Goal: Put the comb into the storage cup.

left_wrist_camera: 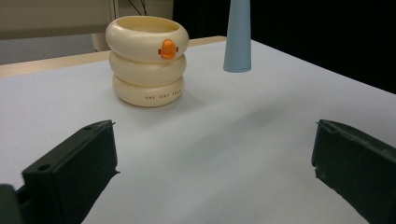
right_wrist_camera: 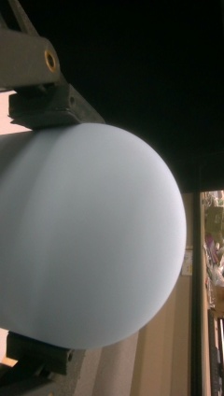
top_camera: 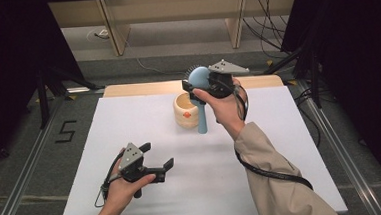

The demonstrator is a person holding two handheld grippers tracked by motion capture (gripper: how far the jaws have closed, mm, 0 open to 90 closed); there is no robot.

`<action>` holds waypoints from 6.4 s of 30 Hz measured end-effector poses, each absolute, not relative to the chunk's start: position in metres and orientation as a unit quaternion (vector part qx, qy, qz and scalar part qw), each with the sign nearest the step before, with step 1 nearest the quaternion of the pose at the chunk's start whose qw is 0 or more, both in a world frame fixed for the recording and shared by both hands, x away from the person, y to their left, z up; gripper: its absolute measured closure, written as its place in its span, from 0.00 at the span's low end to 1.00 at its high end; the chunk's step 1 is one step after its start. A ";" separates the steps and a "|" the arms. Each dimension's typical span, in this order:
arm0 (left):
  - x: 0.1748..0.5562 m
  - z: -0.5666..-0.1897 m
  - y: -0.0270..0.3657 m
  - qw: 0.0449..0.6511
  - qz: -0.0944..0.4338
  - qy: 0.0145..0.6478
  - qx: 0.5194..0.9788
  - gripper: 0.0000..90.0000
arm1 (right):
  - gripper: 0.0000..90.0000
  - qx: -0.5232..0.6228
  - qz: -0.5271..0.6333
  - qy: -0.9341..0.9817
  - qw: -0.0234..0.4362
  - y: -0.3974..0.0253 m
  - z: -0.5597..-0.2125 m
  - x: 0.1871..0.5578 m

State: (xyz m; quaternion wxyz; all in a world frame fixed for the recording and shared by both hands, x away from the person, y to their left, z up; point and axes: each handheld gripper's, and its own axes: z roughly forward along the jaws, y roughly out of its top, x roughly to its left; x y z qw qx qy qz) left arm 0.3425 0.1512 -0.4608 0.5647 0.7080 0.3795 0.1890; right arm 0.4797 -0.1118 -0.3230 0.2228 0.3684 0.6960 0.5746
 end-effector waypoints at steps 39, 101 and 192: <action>0.343 -0.460 0.152 0.566 0.191 0.380 0.706 0.00 | 0.23 0.376 0.579 0.685 0.233 -0.114 -0.319 0.488; 0.344 -0.459 0.154 0.568 0.195 0.386 0.700 0.00 | 0.23 0.385 0.588 0.668 0.243 -0.111 -0.306 0.502; 0.344 -0.458 0.156 0.570 0.196 0.387 0.698 0.00 | 0.23 0.389 0.590 0.657 0.263 -0.097 -0.293 0.526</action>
